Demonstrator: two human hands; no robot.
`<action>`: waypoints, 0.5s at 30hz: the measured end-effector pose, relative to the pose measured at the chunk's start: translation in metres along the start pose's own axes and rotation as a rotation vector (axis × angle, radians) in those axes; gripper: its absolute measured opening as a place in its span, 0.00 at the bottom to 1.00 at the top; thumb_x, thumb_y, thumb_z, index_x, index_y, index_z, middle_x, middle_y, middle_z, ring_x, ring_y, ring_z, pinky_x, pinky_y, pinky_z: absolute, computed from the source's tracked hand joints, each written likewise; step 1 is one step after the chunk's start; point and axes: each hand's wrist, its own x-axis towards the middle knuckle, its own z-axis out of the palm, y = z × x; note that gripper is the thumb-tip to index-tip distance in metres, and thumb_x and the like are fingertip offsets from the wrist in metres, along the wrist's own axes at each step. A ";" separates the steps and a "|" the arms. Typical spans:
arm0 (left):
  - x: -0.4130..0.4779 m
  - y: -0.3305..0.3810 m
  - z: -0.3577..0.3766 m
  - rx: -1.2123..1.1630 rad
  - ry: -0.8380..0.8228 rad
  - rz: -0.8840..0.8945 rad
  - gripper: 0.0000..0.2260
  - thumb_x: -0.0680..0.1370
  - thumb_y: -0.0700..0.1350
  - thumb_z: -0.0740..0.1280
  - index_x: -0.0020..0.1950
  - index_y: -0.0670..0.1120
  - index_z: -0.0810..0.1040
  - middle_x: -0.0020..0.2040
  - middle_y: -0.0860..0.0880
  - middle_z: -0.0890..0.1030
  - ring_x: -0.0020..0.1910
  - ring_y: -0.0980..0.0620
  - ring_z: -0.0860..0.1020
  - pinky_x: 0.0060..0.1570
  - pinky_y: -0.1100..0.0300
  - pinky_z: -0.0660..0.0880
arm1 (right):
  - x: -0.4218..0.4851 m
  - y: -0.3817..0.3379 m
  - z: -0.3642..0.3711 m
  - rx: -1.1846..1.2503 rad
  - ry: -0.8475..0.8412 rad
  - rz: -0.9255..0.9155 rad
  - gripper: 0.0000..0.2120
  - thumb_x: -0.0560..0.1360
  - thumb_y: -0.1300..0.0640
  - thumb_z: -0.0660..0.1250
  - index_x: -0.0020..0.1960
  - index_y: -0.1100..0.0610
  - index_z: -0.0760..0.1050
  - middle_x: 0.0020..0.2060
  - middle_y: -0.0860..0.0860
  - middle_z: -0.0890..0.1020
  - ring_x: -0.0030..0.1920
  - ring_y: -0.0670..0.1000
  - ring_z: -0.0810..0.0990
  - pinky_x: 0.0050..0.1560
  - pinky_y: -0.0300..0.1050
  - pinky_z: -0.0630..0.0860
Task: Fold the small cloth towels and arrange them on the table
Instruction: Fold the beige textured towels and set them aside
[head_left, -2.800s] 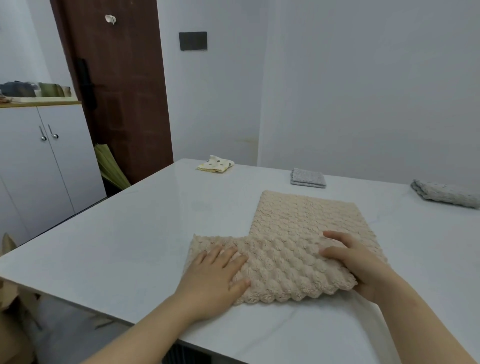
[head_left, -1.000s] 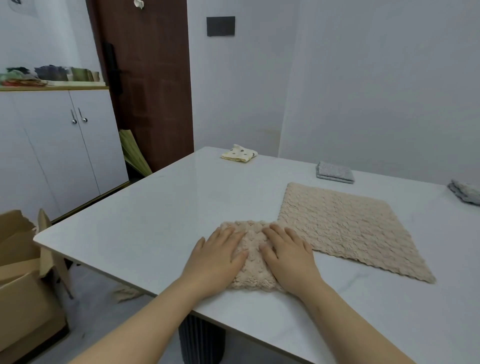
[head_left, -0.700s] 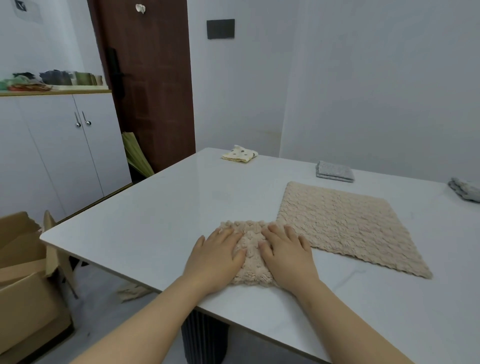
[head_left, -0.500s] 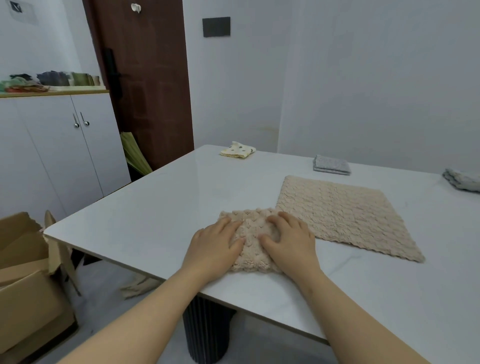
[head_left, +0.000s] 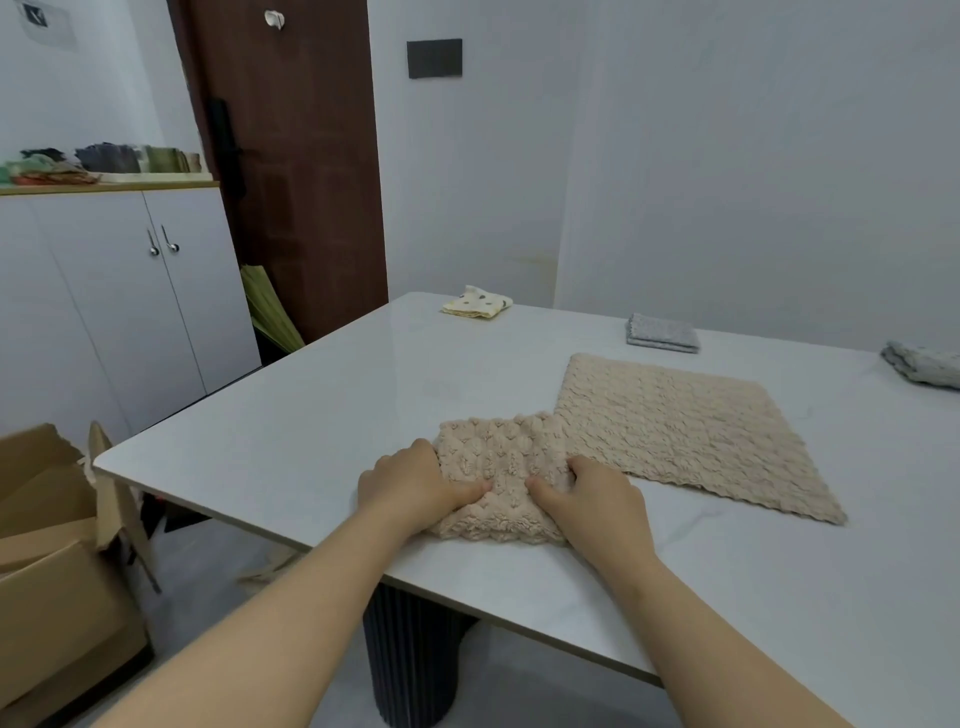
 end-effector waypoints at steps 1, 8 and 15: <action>0.005 0.000 -0.004 -0.002 -0.053 0.002 0.27 0.66 0.68 0.67 0.53 0.49 0.71 0.53 0.51 0.79 0.54 0.48 0.75 0.56 0.53 0.71 | 0.001 0.000 0.000 0.002 -0.002 -0.004 0.19 0.72 0.41 0.62 0.32 0.53 0.63 0.31 0.48 0.72 0.39 0.54 0.74 0.39 0.46 0.65; 0.005 -0.007 0.004 -0.058 -0.016 0.083 0.23 0.69 0.67 0.64 0.57 0.56 0.74 0.55 0.55 0.80 0.58 0.51 0.75 0.57 0.55 0.68 | 0.001 0.003 -0.001 0.052 0.010 -0.030 0.19 0.72 0.42 0.63 0.32 0.52 0.60 0.29 0.47 0.70 0.36 0.53 0.71 0.37 0.46 0.63; -0.007 -0.009 0.008 -0.116 0.102 0.246 0.17 0.75 0.61 0.61 0.56 0.50 0.70 0.50 0.52 0.76 0.56 0.48 0.74 0.53 0.56 0.67 | -0.005 -0.001 -0.007 0.126 -0.004 -0.058 0.14 0.74 0.47 0.63 0.36 0.51 0.61 0.31 0.47 0.71 0.39 0.53 0.73 0.40 0.46 0.64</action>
